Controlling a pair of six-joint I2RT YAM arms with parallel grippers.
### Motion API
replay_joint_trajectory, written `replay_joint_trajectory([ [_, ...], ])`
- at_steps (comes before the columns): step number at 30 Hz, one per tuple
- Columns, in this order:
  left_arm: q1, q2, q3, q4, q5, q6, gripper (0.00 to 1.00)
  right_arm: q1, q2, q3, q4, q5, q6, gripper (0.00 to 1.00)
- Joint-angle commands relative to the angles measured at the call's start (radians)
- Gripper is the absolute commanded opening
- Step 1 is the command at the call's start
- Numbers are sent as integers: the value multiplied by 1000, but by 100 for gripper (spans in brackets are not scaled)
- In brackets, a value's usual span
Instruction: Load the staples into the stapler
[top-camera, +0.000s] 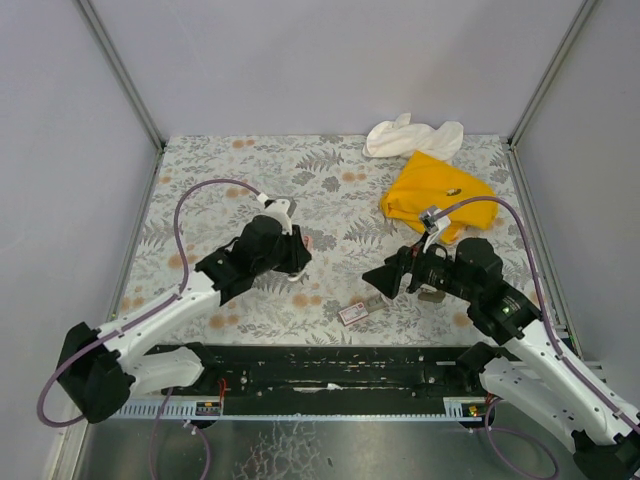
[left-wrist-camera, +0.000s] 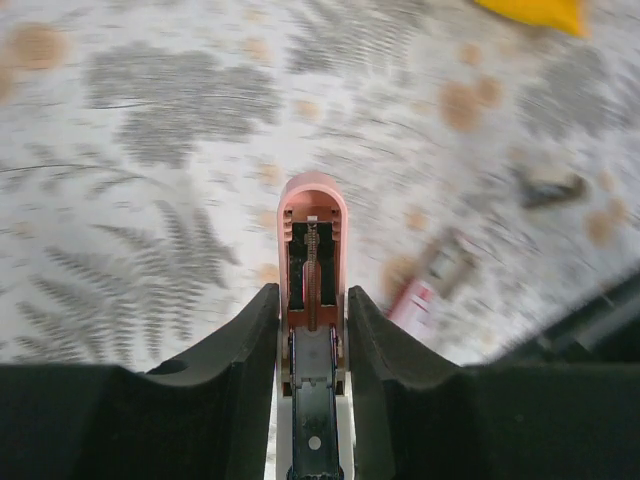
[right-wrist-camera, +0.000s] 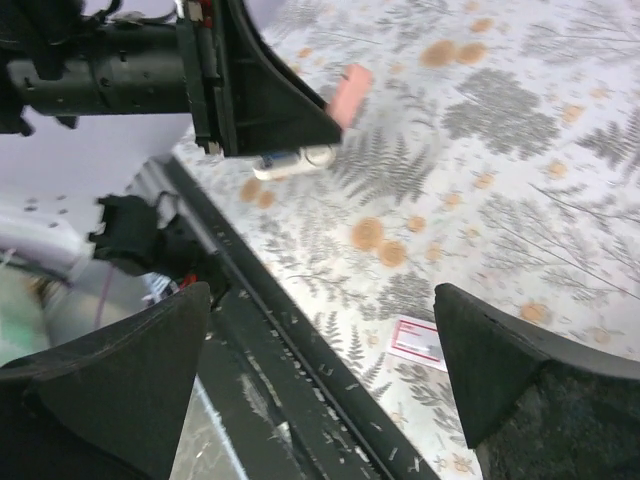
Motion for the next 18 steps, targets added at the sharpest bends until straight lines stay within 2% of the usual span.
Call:
replay_joint_trajectory([
  [1, 91, 74, -30, 48, -235, -26, 0, 0, 16, 15, -117, 204, -53, 100],
  [7, 203, 251, -33, 168, -317, -61, 0, 1, -1, -3, -221, 366, -61, 100],
  [13, 206, 343, -61, 298, -427, -42, 0, 0, -70, -57, -225, 438, -36, 99],
  [18, 206, 392, -63, 354, -392, -1, 0, 0, -83, -80, -208, 439, -47, 100],
])
